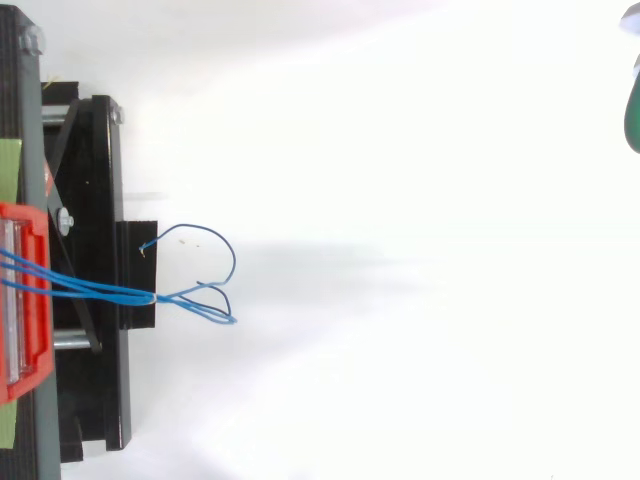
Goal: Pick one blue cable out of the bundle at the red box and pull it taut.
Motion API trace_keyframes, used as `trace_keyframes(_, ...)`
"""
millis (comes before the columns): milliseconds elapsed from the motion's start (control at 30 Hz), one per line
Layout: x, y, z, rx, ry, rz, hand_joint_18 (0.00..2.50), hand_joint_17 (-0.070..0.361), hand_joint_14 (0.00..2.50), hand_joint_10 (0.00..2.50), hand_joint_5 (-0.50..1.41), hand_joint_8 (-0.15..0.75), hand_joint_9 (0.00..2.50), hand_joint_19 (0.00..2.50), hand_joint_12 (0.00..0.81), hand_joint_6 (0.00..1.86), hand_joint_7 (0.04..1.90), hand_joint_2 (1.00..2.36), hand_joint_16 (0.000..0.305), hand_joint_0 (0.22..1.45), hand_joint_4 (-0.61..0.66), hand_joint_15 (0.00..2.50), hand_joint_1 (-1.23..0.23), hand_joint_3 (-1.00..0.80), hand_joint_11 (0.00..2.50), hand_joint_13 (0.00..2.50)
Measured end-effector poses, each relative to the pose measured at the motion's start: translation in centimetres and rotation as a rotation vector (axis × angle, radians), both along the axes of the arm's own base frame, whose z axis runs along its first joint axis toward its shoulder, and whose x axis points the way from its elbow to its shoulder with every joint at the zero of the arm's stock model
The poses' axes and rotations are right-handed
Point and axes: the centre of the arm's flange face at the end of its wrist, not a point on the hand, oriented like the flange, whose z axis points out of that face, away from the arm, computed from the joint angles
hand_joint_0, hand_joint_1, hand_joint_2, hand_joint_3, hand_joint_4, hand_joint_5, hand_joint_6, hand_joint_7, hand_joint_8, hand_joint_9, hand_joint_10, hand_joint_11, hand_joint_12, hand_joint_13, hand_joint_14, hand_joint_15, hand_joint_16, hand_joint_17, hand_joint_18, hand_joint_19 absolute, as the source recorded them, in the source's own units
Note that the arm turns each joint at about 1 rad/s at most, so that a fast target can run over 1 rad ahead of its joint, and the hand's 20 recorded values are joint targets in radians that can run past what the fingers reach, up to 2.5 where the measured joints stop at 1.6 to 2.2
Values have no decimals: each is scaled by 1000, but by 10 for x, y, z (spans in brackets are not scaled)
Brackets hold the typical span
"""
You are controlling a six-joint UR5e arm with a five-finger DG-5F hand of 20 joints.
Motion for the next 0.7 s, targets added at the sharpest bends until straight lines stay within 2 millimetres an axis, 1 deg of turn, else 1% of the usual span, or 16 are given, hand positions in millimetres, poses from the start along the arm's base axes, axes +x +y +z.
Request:
trace_keyframes(400,1,1,0,-1,-3,1,0,156,2,3,-199,349,335,327,411,502,757,1000,69,504,365,98,-564,-500,163,19)
trace_keyframes(700,10,4,4,-8,-61,9,0,156,2,4,-198,351,343,326,412,502,764,1000,69,504,369,102,-563,-500,176,26)
